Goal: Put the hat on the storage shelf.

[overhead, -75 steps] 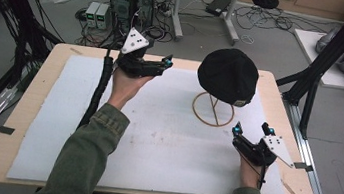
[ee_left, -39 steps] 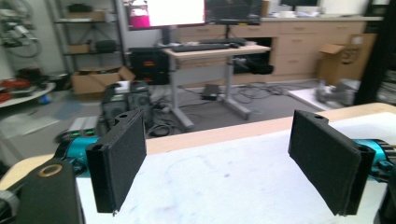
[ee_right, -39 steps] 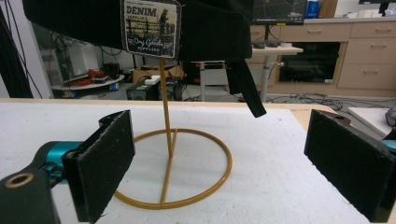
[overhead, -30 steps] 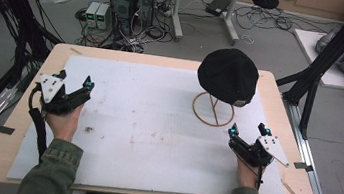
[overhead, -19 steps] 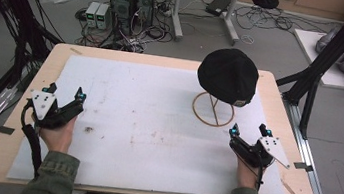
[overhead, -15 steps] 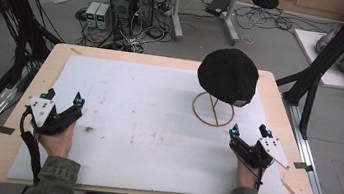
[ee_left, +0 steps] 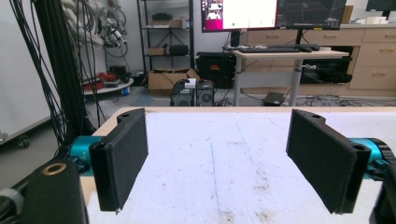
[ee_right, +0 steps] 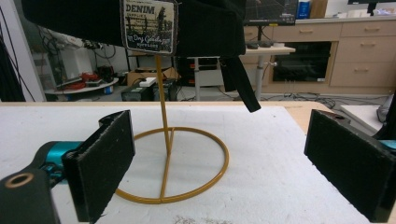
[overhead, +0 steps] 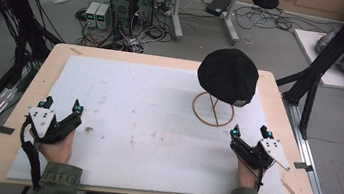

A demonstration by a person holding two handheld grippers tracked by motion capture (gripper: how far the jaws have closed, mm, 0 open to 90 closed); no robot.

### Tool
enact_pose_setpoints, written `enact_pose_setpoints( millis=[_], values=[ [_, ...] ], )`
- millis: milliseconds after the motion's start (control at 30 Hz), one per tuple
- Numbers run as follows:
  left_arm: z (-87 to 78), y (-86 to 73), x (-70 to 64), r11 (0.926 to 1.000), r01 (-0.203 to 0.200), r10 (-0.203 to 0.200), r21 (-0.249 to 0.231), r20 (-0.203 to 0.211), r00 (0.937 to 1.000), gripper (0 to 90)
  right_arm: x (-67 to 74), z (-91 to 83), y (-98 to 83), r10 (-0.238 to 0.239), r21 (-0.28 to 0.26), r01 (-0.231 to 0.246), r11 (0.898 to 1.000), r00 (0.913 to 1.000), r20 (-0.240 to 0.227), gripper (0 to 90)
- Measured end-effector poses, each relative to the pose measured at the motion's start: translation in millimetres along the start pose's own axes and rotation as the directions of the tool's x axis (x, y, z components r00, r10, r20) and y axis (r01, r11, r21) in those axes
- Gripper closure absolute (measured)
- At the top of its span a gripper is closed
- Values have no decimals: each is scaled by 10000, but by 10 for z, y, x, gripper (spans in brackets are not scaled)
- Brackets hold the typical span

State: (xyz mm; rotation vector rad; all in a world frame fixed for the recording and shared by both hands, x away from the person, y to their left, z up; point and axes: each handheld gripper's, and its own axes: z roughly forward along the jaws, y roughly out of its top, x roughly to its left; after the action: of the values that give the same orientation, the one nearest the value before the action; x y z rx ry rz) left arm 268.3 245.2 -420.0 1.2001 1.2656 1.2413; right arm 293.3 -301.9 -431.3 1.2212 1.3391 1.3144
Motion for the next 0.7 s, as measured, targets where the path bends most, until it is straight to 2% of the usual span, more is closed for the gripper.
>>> enact_pose_setpoints(
  millis=[67, 100, 233, 333, 500, 700],
  values=[
    [-2, -9, 12, 10000, 68, -68, 17, 25, 10000, 211, 11, 2, -4, 125, 89, -125, 9999, 9999, -24, 77],
    [-5, -14, 16, 10000, 58, -58, 54, 42, 10000, 211, 3, 7, -6, -17, 80, 17, 10000, 10000, -34, 77],
    [-12, -33, 44, 9995, 307, -308, 30, 104, 9995, 210, 10, 11, -10, -21, 179, 24, 9998, 9999, -157, 78],
    [-20, -45, 63, 9995, 298, -299, 97, 50, 9995, 210, 8, 3, -9, -11, 157, 14, 9999, 9999, -153, 77],
    [3, -70, 70, 9985, 503, -507, 212, 201, 9985, 210, -7, -28, -11, 5, 202, -3, 9998, 9999, -105, 77],
    [9, -58, 63, 9987, 490, -493, 170, 235, 9985, 210, -38, -60, -17, -20, 246, 22, 9997, 10000, -45, 78]
  ],
)
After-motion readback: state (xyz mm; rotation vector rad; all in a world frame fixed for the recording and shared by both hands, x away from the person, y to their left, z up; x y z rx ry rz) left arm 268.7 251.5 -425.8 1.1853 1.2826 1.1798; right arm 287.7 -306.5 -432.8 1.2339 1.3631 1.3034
